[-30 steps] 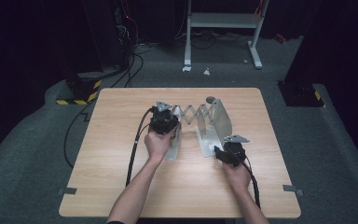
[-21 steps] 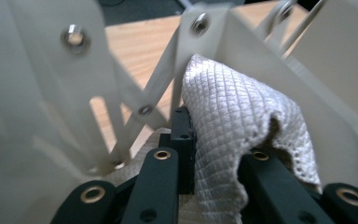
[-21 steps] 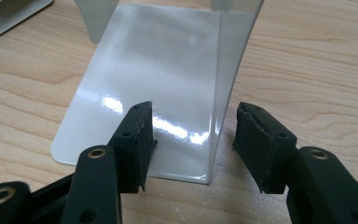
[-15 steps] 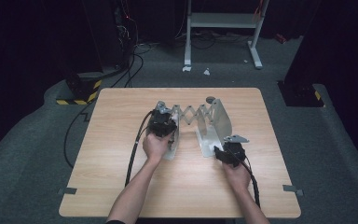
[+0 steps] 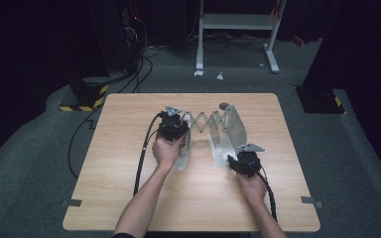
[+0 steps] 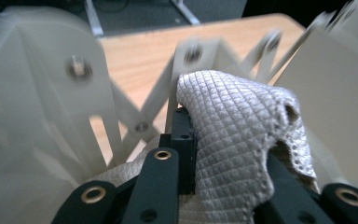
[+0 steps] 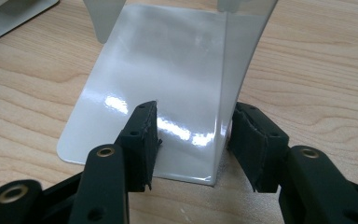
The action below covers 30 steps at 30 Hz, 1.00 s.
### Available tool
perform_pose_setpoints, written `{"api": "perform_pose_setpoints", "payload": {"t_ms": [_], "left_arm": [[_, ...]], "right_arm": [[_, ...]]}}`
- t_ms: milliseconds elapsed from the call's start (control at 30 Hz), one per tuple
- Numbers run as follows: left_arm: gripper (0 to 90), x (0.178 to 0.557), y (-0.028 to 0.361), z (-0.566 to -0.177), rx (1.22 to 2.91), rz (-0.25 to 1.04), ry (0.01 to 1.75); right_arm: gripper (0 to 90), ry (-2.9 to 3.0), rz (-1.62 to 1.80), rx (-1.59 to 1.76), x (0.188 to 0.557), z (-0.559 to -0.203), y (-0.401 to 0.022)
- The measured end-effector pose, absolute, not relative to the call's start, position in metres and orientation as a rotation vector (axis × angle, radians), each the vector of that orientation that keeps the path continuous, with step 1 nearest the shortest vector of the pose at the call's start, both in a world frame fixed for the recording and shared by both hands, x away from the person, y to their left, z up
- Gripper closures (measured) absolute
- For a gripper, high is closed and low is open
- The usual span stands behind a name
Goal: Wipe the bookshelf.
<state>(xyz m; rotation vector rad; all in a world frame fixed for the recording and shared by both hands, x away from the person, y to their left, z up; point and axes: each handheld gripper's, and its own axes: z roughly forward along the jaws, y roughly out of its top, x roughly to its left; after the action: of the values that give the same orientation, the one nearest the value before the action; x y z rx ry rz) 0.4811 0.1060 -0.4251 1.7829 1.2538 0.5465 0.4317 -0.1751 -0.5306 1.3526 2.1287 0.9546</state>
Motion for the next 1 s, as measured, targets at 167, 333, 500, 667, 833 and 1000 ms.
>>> {"api": "perform_pose_setpoints", "payload": {"t_ms": [167, 333, 500, 667, 833, 1000], "left_arm": [[81.2, 0.483, 0.107, -0.413, 1.751, 0.565, 1.251], [81.3, 0.485, 0.103, -0.423, 1.793, 0.568, 1.262], [81.3, 0.486, 0.103, -0.436, 1.841, 0.567, 1.283], [81.3, 0.488, 0.102, -0.453, 1.900, 0.563, 1.308], [81.3, 0.487, 0.104, -0.468, 1.914, 0.549, 1.335], [81.3, 0.485, 0.105, -0.469, 1.910, 0.550, 1.335]], "right_arm": [[50.9, 2.129, 0.955, 1.353, 0.432, -0.531, -0.175], [50.7, 2.129, 0.956, 1.352, 0.432, -0.531, -0.175], [50.6, 2.130, 0.957, 1.354, 0.432, -0.531, -0.175], [49.9, 2.129, 0.955, 1.354, 0.432, -0.531, -0.175], [49.5, 2.130, 0.955, 1.353, 0.432, -0.531, -0.175], [49.3, 2.130, 0.955, 1.353, 0.432, -0.531, -0.175]]}}
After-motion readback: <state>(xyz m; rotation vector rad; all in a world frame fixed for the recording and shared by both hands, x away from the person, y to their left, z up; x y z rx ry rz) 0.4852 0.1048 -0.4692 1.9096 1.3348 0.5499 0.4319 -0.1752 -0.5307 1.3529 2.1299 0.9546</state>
